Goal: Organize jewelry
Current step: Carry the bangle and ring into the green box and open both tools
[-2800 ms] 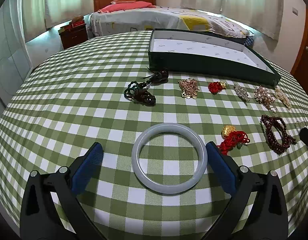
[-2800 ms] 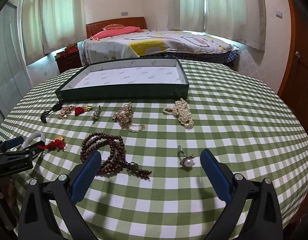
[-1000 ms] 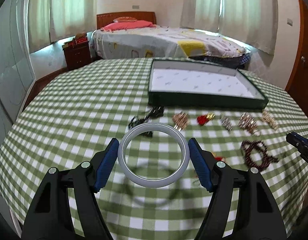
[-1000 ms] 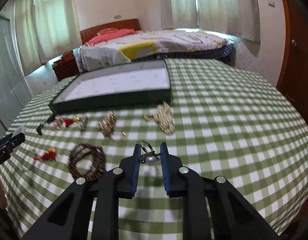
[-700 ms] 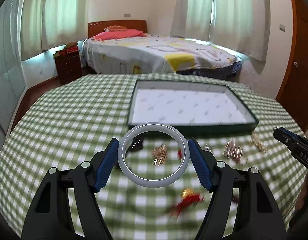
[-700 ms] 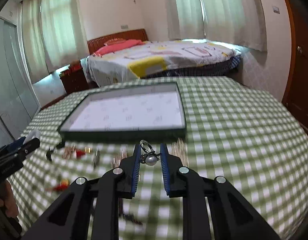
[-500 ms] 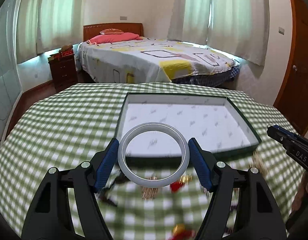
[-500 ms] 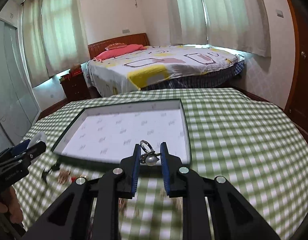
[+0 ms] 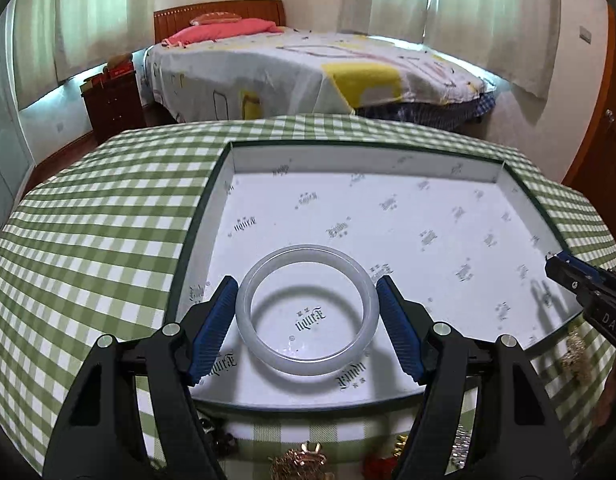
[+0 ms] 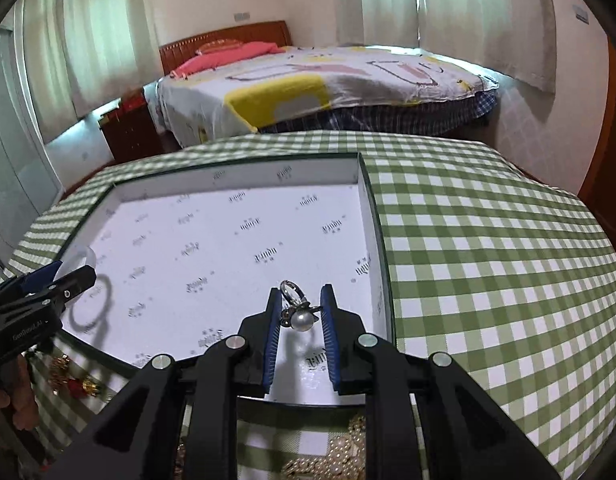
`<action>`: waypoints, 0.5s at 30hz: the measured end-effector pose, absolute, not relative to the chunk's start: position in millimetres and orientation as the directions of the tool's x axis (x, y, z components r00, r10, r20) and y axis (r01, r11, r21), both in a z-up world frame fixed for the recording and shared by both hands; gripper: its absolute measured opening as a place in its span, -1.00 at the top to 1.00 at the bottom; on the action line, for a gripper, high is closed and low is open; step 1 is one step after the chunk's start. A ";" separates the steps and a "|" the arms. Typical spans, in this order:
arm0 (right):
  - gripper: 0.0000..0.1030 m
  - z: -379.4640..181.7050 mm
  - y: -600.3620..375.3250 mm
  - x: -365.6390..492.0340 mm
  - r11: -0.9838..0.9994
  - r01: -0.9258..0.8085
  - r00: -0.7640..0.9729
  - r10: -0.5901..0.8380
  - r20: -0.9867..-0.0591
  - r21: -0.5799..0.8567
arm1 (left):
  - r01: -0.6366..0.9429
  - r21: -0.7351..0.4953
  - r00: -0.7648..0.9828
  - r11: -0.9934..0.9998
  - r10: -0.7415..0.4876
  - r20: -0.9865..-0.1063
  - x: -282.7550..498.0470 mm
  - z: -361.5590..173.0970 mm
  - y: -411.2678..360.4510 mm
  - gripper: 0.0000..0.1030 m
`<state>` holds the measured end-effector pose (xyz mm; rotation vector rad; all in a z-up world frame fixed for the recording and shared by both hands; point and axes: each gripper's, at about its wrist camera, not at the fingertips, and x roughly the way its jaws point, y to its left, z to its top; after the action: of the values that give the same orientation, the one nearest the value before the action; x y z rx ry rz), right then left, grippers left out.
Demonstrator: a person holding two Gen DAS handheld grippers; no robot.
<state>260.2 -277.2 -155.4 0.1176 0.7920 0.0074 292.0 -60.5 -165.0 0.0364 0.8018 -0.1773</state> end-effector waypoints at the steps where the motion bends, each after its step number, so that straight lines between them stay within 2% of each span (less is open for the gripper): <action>1: 0.60 -158.2 -277.1 261.5 0.993 0.036 0.696 0.053 -0.716 0.109 | 0.173 -0.032 0.678 0.984 -0.143 -0.721 293.6 -167.2 -61.5 -0.34; 6: 0.60 -164.7 -277.1 265.9 0.994 0.038 0.678 0.053 -0.733 0.107 | 0.161 -0.066 0.642 0.985 -0.156 -0.751 302.4 -175.6 -59.7 -0.34; 15: 0.60 -163.8 -275.9 267.4 0.995 0.033 0.673 0.044 -0.738 0.089 | 0.176 0.002 0.620 0.984 -0.109 -0.777 314.3 -181.5 -75.1 -0.38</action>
<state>267.4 -275.9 -163.8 0.0981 0.8323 0.0060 314.3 -75.1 -181.5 0.0809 0.8874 -0.1637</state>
